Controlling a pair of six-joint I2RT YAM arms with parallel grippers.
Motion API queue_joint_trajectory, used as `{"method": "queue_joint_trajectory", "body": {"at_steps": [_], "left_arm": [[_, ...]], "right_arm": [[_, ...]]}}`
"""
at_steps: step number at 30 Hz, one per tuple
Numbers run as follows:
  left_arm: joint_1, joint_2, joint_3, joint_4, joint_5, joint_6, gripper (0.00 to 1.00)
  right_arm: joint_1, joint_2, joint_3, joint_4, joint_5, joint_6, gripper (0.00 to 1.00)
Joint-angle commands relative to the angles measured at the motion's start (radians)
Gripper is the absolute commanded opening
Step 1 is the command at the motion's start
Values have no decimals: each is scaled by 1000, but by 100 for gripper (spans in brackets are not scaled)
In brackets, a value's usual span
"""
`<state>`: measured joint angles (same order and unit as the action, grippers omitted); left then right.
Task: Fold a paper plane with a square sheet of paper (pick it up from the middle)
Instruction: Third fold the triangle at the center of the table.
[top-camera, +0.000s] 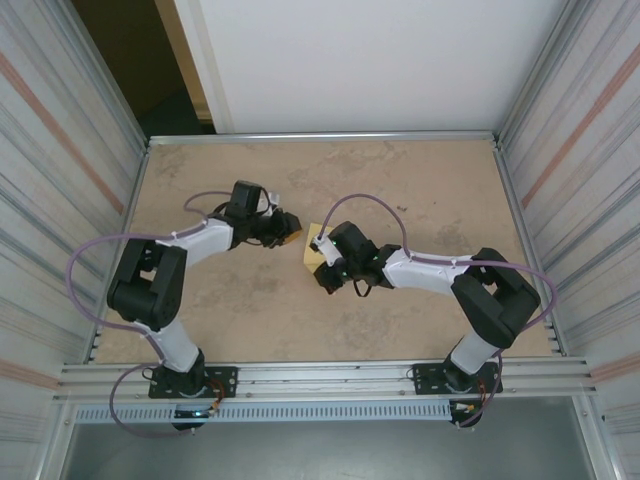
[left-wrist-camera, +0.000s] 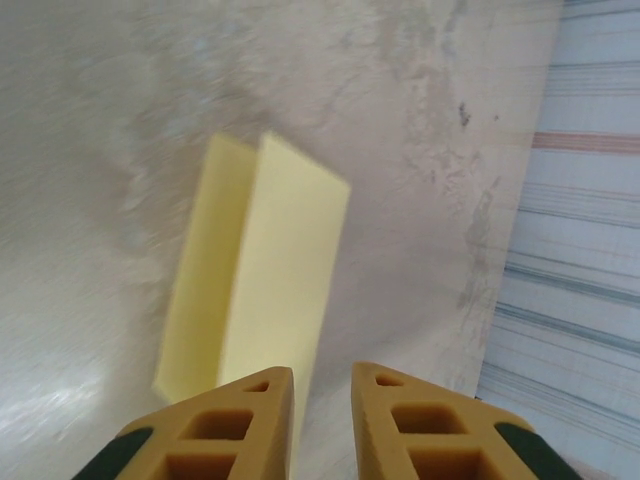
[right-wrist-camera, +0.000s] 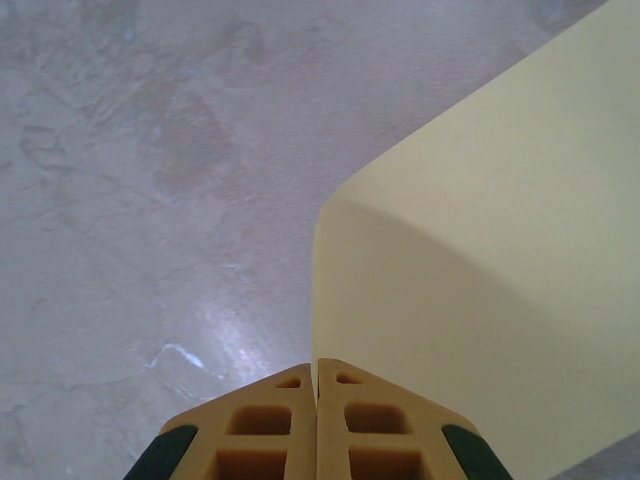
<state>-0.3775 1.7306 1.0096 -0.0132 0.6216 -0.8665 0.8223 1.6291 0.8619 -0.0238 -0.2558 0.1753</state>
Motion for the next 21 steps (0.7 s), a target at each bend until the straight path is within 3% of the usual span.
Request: {"method": "queue_joint_trajectory", "body": {"at_steps": [1,11,21], "left_arm": [[-34,73,79,-57,15,65,22],[-73,272,274,-213,-4,165,16],[-82,358,322,-321,-68,202,14]], "right_arm": [[-3,5,-19,1,-62,19,1],[-12,5,-41,13,-82,33,0],[-56,10,-52,25,-53,117,1]]}}
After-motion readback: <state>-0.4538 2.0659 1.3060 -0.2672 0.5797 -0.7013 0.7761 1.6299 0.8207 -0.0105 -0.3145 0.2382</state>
